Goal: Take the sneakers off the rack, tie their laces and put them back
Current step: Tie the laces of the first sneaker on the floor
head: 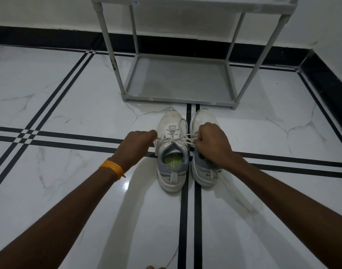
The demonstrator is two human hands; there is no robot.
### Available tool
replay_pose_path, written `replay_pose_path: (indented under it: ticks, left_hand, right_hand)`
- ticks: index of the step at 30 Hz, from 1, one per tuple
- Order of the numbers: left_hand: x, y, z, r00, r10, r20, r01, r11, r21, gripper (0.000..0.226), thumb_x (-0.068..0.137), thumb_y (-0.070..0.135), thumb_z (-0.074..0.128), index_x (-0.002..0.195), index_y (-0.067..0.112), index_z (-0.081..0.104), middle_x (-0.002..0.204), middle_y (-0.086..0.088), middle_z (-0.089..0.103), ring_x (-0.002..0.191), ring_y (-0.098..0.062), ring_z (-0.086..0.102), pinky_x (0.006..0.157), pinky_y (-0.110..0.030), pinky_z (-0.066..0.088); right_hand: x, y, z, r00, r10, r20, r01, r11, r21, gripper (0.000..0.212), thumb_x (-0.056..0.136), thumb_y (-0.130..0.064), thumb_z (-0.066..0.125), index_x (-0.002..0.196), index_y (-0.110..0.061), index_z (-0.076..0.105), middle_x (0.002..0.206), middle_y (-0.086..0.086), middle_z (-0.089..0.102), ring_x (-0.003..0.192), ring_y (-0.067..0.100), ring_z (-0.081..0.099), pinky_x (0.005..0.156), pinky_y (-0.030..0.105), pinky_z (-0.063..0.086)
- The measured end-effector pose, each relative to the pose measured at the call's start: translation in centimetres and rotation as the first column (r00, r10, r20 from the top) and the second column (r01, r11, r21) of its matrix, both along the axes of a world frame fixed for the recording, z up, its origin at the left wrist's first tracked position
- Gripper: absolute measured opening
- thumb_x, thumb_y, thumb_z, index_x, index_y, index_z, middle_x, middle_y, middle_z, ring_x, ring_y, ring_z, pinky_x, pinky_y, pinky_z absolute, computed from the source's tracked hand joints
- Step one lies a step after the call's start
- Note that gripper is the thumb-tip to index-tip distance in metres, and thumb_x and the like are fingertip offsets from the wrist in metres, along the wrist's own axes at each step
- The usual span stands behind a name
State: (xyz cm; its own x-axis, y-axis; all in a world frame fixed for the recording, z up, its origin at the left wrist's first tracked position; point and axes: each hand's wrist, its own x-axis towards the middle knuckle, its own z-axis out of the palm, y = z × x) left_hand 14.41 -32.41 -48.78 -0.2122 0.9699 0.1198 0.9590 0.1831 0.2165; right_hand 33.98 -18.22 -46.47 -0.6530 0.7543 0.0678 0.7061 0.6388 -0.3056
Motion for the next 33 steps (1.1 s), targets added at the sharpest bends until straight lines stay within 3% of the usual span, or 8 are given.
replay_pose_path:
  ticks: [2,4,10,15,20,27,30,33]
  left_hand:
    - [0.7,0.3,-0.4,0.959,0.146,0.243,-0.191,0.967,0.171,0.008,0.093,0.016,0.059,0.099,0.011,0.062,0.078,-0.008,0.075,0.066,-0.021,0.069,0.070,-0.028,0.055]
    - [1.2,0.7,-0.4,0.810,0.299,0.505,-0.430,0.888,0.164,0.012,0.094,0.017,0.053,0.091,0.009,0.061,0.070,-0.008,0.073,0.060,-0.019,0.070,0.067,-0.032,0.058]
    - [0.8,0.7,-0.8,0.922,0.354,0.155,-0.363,0.931,0.038,0.012,0.091,0.010,0.052,0.081,0.006,0.048,0.068,-0.018,0.063,0.056,-0.031,0.054,0.054,-0.033,0.041]
    - [0.0,0.0,-1.4,0.918,0.364,0.159,-0.373,0.928,0.029,0.012,0.092,0.013,0.056,0.083,0.006,0.051,0.068,-0.015,0.062,0.057,-0.029,0.056,0.057,-0.038,0.054]
    - [-0.1,-0.4,-2.0,0.915,0.367,0.168,-0.379,0.924,0.047,0.018,0.092,0.014,0.056,0.079,0.010,0.044,0.063,-0.009,0.054,0.053,-0.023,0.047,0.050,-0.026,0.031]
    - [-0.1,-0.8,-2.9,0.847,0.367,0.385,-0.386,0.922,-0.030,0.013,0.094,0.016,0.056,0.083,0.008,0.053,0.071,-0.010,0.065,0.063,-0.025,0.062,0.061,-0.036,0.054]
    - [-0.3,-1.4,-2.1,0.686,0.312,0.657,-0.319,0.941,-0.114,0.013,0.096,0.020,0.054,0.105,0.011,0.057,0.104,-0.010,0.068,0.090,-0.025,0.067,0.080,-0.040,0.059]
    - [0.3,-0.7,-0.1,0.677,0.245,0.694,-0.325,0.946,-0.016,0.030,0.097,0.016,0.050,0.127,0.015,0.051,0.130,-0.005,0.055,0.106,-0.024,0.058,0.090,-0.039,0.053]
  right_hand:
    - [0.1,-0.1,0.2,1.000,0.021,0.014,-0.021,0.999,0.029,0.007,0.081,-0.004,0.057,0.075,-0.002,0.059,0.084,0.011,0.056,0.082,0.026,0.053,0.063,0.032,0.035]
    - [0.1,-0.1,0.4,0.999,0.040,0.031,-0.041,0.998,0.055,0.004,0.081,-0.004,0.058,0.079,-0.003,0.060,0.089,0.012,0.057,0.086,0.027,0.053,0.064,0.031,0.035]
    - [0.5,-0.2,0.7,0.985,0.093,0.147,-0.108,0.989,0.100,0.002,0.085,-0.003,0.057,0.086,-0.002,0.059,0.093,0.015,0.062,0.087,0.030,0.059,0.063,0.032,0.035]
    - [0.9,-0.4,0.8,0.969,0.134,0.209,-0.155,0.984,0.083,0.011,0.079,0.000,0.059,0.091,-0.001,0.059,0.100,0.017,0.061,0.094,0.032,0.058,0.064,0.032,0.034]
    - [0.9,-0.2,0.8,0.964,0.132,0.231,-0.150,0.987,0.064,0.013,0.079,0.002,0.056,0.091,-0.001,0.058,0.101,0.017,0.062,0.094,0.033,0.059,0.065,0.033,0.036]
    - [1.0,0.0,0.9,0.979,0.120,0.167,-0.121,0.993,-0.005,0.006,0.082,-0.004,0.063,0.086,0.000,0.064,0.093,0.018,0.067,0.086,0.031,0.063,0.068,0.035,0.044]
    - [1.0,0.5,2.4,0.992,0.109,0.059,-0.094,0.971,-0.222,0.008,0.081,-0.014,0.074,0.082,-0.005,0.074,0.086,0.011,0.073,0.078,0.022,0.066,0.067,0.028,0.047]
    - [1.1,0.1,4.7,0.995,0.071,-0.063,-0.086,0.956,-0.279,0.021,0.082,-0.013,0.071,0.102,-0.009,0.076,0.100,0.007,0.073,0.090,0.019,0.066,0.076,0.026,0.048]
